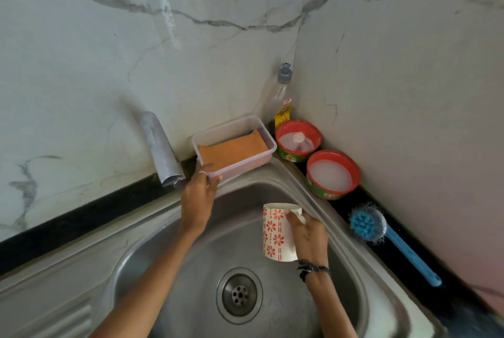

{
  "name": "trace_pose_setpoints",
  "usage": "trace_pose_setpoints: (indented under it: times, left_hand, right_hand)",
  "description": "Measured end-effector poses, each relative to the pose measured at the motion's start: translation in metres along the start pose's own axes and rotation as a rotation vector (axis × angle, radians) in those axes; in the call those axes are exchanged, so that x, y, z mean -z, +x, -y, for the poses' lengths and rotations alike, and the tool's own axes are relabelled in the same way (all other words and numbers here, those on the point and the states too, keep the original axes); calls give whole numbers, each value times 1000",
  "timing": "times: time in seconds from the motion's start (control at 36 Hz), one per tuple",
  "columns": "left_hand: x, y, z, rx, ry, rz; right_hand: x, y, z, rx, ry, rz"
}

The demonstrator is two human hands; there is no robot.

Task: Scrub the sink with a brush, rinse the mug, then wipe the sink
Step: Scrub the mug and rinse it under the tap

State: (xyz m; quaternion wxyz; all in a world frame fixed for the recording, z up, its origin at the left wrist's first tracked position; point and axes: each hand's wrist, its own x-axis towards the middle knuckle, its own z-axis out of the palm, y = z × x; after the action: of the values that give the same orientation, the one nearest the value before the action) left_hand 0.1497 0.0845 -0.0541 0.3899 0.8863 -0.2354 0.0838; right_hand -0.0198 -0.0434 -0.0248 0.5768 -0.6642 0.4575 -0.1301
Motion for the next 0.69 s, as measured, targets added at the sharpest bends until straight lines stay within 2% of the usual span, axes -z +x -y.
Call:
trace_pose_setpoints:
  times: [0.06, 0.11, 0.22, 0.28, 0.33, 0.42, 0.47, 0.61, 0.69]
  left_hand:
    - [-8, -14, -2, -38, 41, -65]
    - [-18, -32, -3, -174, 118, -84]
    - [-40, -56, -3, -449, 152, 235]
    - [-52, -49, 2, -639, 228, 368]
    - [-65, -33, 4, -744, 328, 476]
    - [-78, -2, 0, -744, 336, 574]
    - [-87, 18, -2, -734, 387, 585]
    - [-111, 28, -8, -601, 430, 644]
    - [-117, 16, -17, -572, 395, 660]
  right_hand:
    - [4, -1, -2, -23, -2, 8]
    - [9, -3, -5, -34, -23, 11]
    - [22, -2, -9, -62, -62, 7]
    - [26, 2, -7, -91, -103, 40]
    - [27, 8, -3, -99, -173, 91]
    - [25, 22, 11, -80, -269, 169]
    - [22, 30, 16, -73, -205, 172]
    - [26, 30, 10, -122, 174, -11]
    - [36, 14, 0, -160, 289, -121]
